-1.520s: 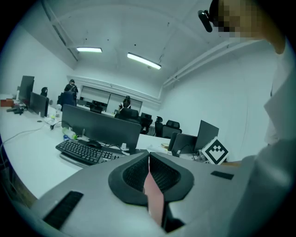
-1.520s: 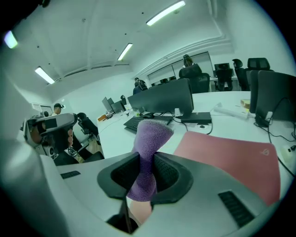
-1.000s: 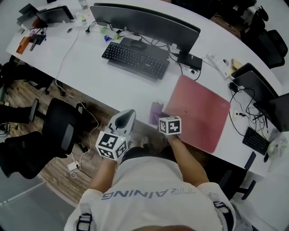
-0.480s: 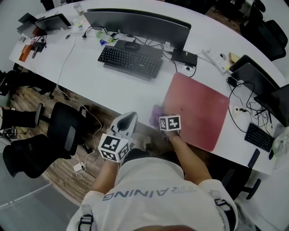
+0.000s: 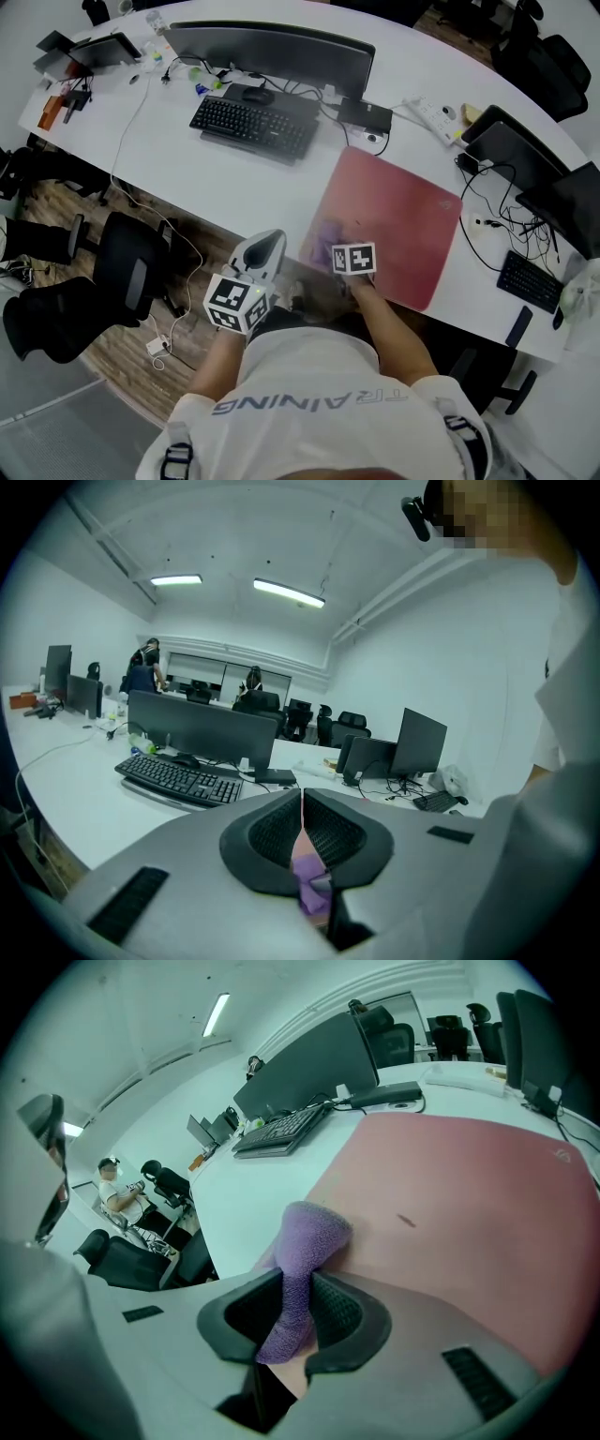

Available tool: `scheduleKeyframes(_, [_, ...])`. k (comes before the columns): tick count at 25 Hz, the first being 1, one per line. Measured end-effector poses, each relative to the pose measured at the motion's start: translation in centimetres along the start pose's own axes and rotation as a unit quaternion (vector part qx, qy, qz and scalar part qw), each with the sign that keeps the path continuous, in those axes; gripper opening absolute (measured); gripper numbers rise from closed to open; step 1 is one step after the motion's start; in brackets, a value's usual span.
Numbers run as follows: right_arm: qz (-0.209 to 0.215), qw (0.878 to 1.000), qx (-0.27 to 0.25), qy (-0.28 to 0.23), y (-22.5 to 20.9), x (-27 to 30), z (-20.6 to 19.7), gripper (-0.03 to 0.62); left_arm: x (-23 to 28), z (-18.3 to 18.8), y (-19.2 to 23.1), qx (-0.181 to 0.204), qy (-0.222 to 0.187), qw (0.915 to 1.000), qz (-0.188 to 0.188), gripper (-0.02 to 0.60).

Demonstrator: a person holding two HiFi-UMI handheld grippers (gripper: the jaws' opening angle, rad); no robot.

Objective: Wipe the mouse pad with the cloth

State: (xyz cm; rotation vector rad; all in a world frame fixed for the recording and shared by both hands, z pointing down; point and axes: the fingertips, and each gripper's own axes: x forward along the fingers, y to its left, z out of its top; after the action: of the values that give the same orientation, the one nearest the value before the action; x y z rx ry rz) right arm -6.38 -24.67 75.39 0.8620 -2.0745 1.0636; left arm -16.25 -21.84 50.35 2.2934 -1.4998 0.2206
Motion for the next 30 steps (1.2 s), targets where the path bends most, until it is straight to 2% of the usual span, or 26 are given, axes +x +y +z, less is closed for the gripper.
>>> scheduleKeyframes(5, [0.0,1.0,0.014,-0.004,-2.2,-2.0,-0.9,0.097,1.6,0.1,-3.2,0.005,0.0,0.9998,-0.018,0.035])
scheduleKeyframes(22, [-0.044,0.998,0.037,-0.019,-9.8,-8.9,-5.4,0.097,4.0,0.5,-12.7,0.011,-0.017,0.9975,-0.067,0.035])
scheduleKeyframes(26, [-0.053,0.997,0.048,-0.022,-11.4,-10.5,-6.5,0.097,4.4,0.8,-15.0,0.03,-0.024,0.9962,-0.078,0.035])
scheduleKeyframes(30, [-0.065,0.996,0.058,-0.026,-13.1,-12.1,-7.7,0.097,5.0,0.8,-17.0,0.023,-0.025,0.9946,-0.098,0.035])
